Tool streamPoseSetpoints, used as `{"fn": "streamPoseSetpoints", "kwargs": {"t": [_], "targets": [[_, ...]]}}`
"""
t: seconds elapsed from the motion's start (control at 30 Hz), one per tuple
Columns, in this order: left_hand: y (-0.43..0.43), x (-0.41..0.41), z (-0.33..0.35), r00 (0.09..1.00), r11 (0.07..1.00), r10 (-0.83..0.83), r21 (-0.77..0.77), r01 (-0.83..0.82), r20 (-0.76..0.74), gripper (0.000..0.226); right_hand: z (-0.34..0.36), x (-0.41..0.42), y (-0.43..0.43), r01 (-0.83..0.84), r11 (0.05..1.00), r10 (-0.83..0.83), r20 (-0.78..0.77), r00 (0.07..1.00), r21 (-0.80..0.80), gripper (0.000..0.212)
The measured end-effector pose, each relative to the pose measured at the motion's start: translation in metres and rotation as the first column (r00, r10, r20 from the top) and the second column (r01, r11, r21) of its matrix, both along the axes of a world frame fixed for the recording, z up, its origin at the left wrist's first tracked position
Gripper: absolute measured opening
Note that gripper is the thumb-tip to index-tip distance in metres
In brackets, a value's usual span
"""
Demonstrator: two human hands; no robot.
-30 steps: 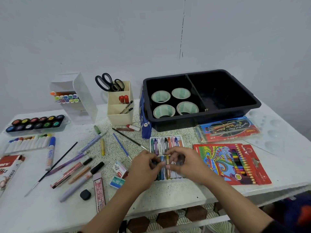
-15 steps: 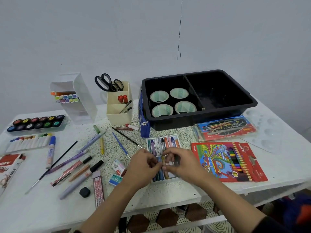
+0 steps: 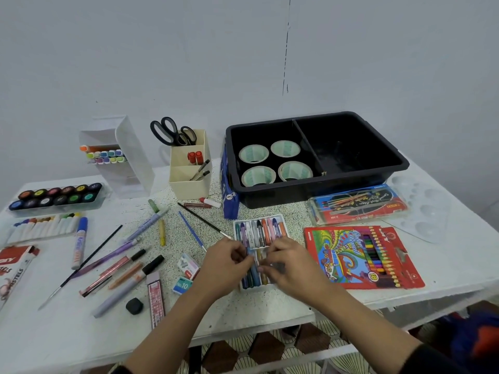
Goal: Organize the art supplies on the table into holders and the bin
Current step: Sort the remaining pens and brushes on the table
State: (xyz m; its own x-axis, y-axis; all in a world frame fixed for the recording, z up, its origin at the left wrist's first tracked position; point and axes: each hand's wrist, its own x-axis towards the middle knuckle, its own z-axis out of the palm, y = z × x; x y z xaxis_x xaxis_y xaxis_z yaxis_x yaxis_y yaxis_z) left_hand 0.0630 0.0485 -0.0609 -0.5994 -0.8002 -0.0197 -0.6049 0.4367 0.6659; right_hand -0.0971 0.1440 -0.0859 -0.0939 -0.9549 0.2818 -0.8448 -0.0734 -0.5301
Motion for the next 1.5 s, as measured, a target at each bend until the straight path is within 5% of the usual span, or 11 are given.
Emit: {"fn": "streamPoseSetpoints", "kwargs": {"t": [0.1, 0.23, 0.4, 0.63, 1.03, 1.5], "targets": [[-0.002, 0.002, 0.005, 0.999, 0.997, 0.0, 0.074, 0.003, -0.036, 0.02, 0.005, -0.001, 0.0, -0.004, 0.999, 0.003, 0.029, 1.0, 0.032, 0.013], [-0.009, 0.006, 0.022, 0.98, 0.982, 0.071, 0.183, -0.037, -0.186, 0.013, 0.02, -0.009, -0.004, 0.05, 0.99, -0.095, 0.365, 0.926, 0.13, 0.011], [-0.014, 0.003, 0.041, 0.833, 0.838, 0.311, 0.545, -0.014, -0.457, 0.016, 0.041, -0.015, -0.003, -0.089, 0.982, -0.027, 0.588, 0.809, 0.168, 0.025], [-0.008, -0.006, 0.034, 0.81, 0.753, 0.356, 0.657, 0.047, -0.466, 0.017, 0.045, -0.015, -0.007, -0.029, 0.999, 0.006, 0.599, 0.8, 0.028, 0.044], [-0.005, -0.005, 0.029, 0.839, 0.737, 0.349, 0.676, 0.029, -0.417, 0.019, 0.029, -0.012, -0.011, -0.14, 0.978, 0.184, 0.331, 0.926, -0.154, 0.036], [-0.006, 0.001, 0.023, 0.86, 0.722, 0.332, 0.691, 0.034, -0.389, 0.018, 0.02, -0.011, -0.012, -0.09, 0.974, 0.159, 0.349, 0.924, -0.206, 0.012]]}}
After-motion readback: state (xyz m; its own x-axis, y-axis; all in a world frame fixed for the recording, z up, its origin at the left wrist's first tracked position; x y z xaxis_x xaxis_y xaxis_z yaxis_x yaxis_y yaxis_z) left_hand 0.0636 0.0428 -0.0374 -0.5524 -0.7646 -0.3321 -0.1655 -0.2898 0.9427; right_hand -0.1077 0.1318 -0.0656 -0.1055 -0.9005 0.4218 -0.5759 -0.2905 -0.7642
